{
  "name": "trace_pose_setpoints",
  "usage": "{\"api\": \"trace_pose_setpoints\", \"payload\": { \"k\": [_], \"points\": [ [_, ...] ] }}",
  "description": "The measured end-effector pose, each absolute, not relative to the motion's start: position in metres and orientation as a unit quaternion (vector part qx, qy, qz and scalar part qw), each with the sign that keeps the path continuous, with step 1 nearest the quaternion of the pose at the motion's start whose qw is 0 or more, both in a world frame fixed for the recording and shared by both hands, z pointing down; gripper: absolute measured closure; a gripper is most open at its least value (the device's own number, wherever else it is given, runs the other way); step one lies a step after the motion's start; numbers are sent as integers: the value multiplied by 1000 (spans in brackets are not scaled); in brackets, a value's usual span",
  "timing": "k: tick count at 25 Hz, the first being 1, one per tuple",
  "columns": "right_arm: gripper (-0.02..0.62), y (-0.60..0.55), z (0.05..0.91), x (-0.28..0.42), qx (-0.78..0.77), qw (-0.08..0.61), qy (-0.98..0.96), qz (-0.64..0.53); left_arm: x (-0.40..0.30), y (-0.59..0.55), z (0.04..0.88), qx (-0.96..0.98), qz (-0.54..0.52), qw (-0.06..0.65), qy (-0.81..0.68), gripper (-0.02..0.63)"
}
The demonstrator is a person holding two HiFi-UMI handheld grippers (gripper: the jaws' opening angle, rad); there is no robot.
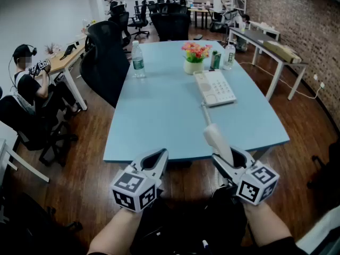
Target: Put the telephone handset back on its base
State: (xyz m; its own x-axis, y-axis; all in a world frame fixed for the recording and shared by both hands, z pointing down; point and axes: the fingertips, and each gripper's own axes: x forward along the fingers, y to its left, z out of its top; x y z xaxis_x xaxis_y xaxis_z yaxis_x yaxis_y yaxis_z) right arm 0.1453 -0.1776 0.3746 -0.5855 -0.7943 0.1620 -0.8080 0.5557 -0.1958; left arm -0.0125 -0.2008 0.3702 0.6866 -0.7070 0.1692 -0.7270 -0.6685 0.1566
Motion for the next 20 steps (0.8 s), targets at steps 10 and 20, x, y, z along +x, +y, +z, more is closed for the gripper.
{"api": "trace_pose_setpoints", "payload": {
  "k": [10, 20],
  "points": [
    [365, -174, 376, 143, 454, 24, -881, 130, -10, -195, 374, 914, 56, 105, -388, 607],
    [365, -176, 375, 143, 454, 27, -881, 132, -14, -199, 375, 911, 55, 107, -394, 607]
  ]
}}
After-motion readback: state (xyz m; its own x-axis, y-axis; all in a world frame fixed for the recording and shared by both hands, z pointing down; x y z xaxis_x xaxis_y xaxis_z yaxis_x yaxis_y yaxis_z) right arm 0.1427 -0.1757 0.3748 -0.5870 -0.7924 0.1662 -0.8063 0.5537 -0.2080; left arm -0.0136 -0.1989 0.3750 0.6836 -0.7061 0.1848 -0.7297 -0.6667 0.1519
